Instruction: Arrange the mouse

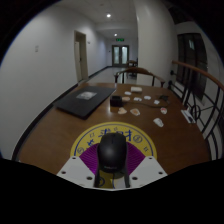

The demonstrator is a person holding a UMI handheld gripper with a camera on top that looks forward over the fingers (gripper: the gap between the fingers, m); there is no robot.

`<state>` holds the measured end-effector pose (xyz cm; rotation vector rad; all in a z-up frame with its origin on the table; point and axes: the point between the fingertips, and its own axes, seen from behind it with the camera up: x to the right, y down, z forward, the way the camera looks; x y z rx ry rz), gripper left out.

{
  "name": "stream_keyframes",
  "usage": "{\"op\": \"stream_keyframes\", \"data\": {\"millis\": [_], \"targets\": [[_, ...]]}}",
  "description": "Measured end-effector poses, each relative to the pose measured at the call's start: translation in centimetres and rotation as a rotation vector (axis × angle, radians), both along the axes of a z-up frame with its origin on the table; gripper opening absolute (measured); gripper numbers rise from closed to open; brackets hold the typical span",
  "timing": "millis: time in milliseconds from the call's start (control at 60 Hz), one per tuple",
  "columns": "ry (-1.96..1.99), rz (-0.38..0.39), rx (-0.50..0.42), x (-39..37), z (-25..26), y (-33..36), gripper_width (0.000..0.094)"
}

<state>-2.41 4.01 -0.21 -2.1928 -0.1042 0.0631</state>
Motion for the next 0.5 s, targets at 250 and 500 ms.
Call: {"op": "stream_keyframes", "data": {"millis": [250,500], "targets": [[-0.049,0.063,-0.052,0.2,-1.0,-0.3,0.0622],[0.053,0.125,0.05,3.3,4.1,-7.7,0.085]]}}
